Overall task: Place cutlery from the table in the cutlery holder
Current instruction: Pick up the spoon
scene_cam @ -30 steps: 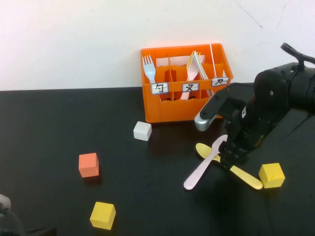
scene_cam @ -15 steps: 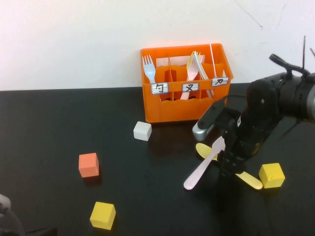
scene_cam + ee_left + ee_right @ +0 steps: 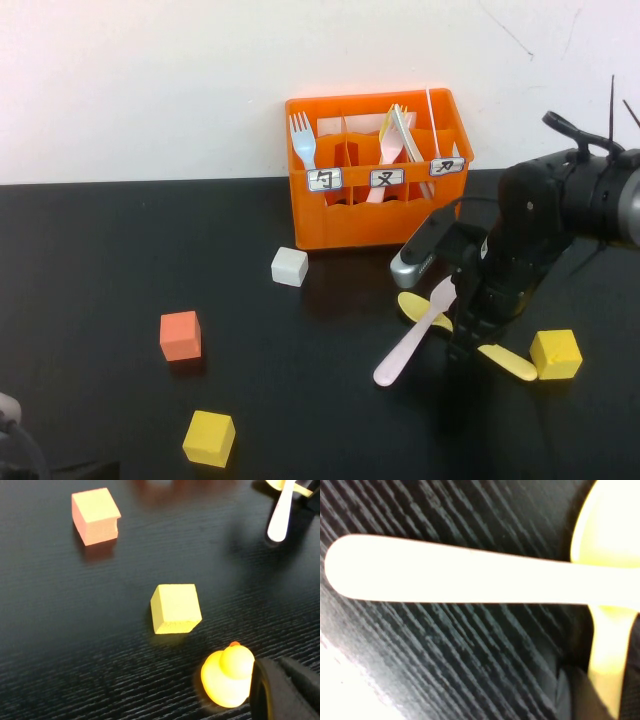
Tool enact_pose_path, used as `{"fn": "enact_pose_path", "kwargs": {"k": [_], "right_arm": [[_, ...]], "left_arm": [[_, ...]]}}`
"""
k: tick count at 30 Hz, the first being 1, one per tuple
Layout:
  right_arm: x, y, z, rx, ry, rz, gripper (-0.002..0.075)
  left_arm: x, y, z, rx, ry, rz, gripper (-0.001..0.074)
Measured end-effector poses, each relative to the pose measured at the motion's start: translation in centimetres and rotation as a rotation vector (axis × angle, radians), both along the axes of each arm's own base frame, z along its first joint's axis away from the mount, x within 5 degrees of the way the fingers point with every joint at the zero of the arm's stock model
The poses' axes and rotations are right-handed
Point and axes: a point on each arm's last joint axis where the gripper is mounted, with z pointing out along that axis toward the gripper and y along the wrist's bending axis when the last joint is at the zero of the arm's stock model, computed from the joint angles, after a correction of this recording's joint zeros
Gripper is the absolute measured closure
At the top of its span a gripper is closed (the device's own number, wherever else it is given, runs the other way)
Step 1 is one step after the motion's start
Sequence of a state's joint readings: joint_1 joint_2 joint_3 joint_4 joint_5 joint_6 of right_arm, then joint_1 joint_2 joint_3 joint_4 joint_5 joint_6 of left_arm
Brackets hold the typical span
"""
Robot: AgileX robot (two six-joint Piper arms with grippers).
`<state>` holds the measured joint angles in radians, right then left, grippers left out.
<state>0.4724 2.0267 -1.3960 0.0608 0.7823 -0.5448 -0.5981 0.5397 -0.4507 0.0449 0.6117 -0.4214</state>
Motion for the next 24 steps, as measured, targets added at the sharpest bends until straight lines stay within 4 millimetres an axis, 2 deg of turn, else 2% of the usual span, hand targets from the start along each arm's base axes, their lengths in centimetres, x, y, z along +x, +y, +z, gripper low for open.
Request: {"fn": "enact_pose_path", "kwargs": {"k": [1, 10, 13, 20, 24], "right_arm": [[0.0, 0.0, 0.0, -0.002, 0.007, 0.000, 0.0592], [-1.1, -0.6, 0.6, -0.083, 0.154, 0.019, 0.0585], [-0.6, -0.3, 1.9, -0.085, 0.155, 0.023, 0.0586], [0.8, 0.8, 7.1, -0.028, 0.110, 0.055, 0.0586], [1.3, 0.9, 8.2, -0.025, 0.077, 0.065, 0.0586]], "left_arm": [[0.0, 0.0, 0.0, -0.001, -0.001, 0.000, 0.0736], [0.0, -0.1, 0.1, -0.011, -0.004, -0.001, 0.0736], [0.0, -0.1, 0.1, -0.012, -0.006, -0.001, 0.0736], [0.0, -0.1, 0.1, -0.015, -0.009, -0.001, 0.0736], [0.0, -0.1, 0.1, -0.015, -0.009, -0.001, 0.0736]]}}
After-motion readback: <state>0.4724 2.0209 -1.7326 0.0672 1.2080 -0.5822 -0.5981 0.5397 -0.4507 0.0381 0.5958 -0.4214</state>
